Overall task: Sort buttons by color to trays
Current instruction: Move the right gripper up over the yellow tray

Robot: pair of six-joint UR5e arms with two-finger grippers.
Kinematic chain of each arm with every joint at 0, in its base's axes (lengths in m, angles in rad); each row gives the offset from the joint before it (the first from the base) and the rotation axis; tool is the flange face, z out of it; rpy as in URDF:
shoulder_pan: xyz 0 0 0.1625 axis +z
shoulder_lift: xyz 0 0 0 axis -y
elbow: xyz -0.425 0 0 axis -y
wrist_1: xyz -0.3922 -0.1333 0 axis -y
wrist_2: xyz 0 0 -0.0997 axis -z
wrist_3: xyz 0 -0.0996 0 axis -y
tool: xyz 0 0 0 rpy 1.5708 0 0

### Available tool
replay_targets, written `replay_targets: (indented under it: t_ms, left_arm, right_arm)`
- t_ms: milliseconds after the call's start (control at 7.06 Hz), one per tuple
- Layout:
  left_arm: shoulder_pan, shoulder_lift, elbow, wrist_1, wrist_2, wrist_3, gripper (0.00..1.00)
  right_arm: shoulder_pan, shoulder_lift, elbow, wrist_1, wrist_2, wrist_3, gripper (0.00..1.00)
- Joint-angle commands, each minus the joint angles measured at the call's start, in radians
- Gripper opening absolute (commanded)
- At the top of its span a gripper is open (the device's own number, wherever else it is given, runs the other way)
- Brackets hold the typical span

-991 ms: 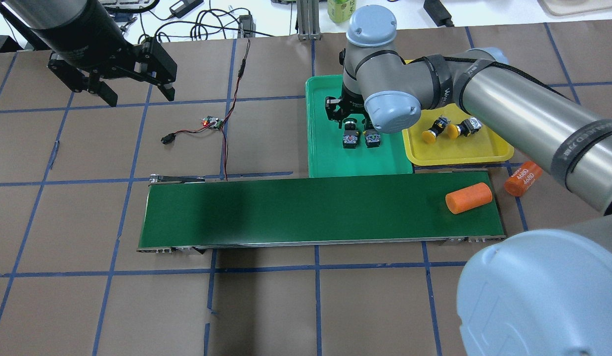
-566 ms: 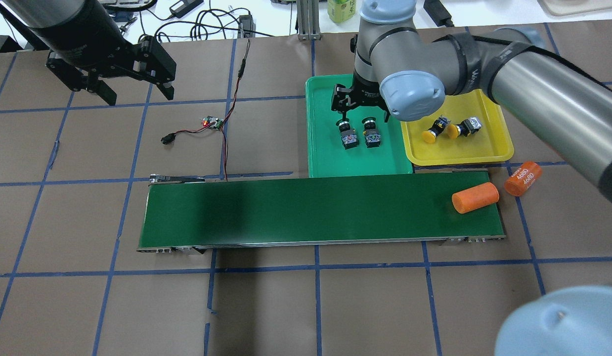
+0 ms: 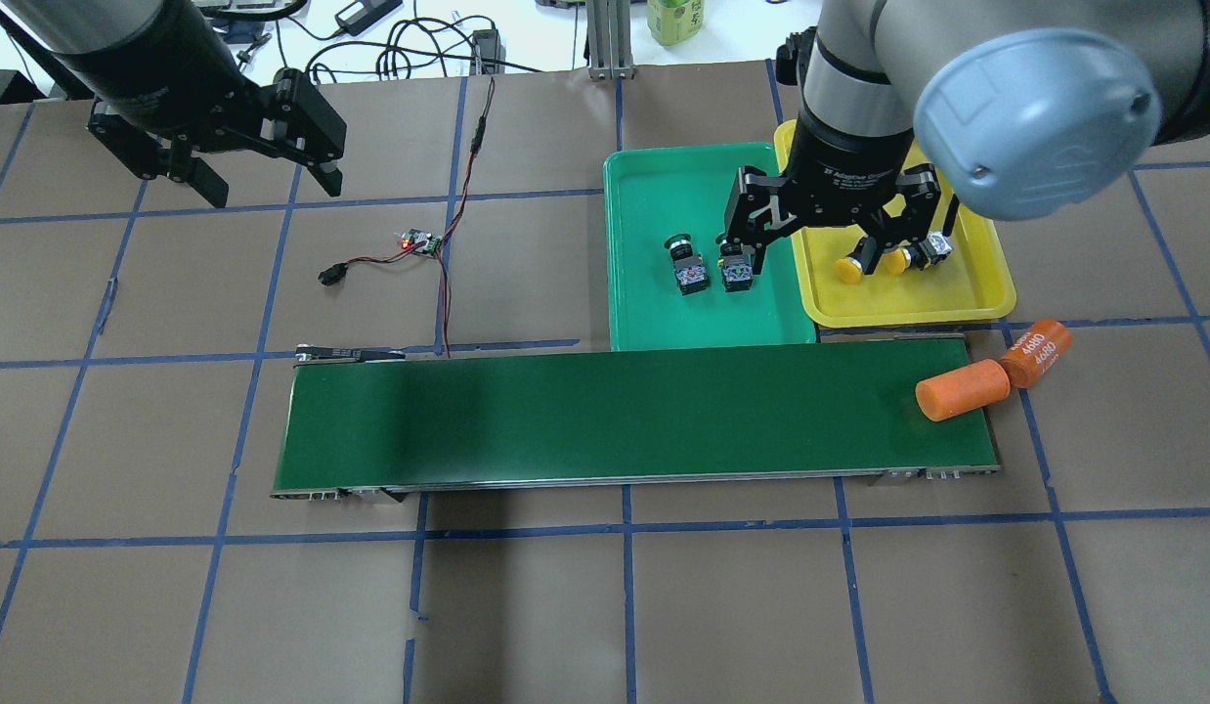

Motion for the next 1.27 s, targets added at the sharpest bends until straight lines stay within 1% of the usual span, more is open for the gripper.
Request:
replay_targets:
  t_ms: [0,142,425,566,850,1133]
  left_arm:
    - [0.001,0.001,0.001,0.000,-0.001,0.000,1.00]
    - [0.001,0.001,0.002,0.000,-0.001,0.000,1.00]
    - [0.001,0.002,0.002,0.000,-0.001,0.000,1.00]
    - [0.001,0.002,0.001,0.000,-0.001,0.000,1.00]
    - [0.001,0.004,0.002,0.000,0.001,0.000,1.00]
    - [0.001,0.002,0.002,0.000,-0.001,-0.001,1.00]
  right_arm:
    - [-0.022,-0.088,0.071,0.023,0.001,-0.040,1.00]
    - [-0.042,-0.115,0.087,0.007,0.003,-0.096,1.00]
    - [-0.152,-0.116,0.090,0.013,0.009,-0.104,1.00]
    - [-0.171,-0.116,0.093,0.011,0.011,-0.108,1.00]
    - [-0.165,-0.127,0.094,0.011,-0.006,-0.093,1.00]
    - [-0.162,-0.145,0.097,0.026,0.008,-0.095,1.00]
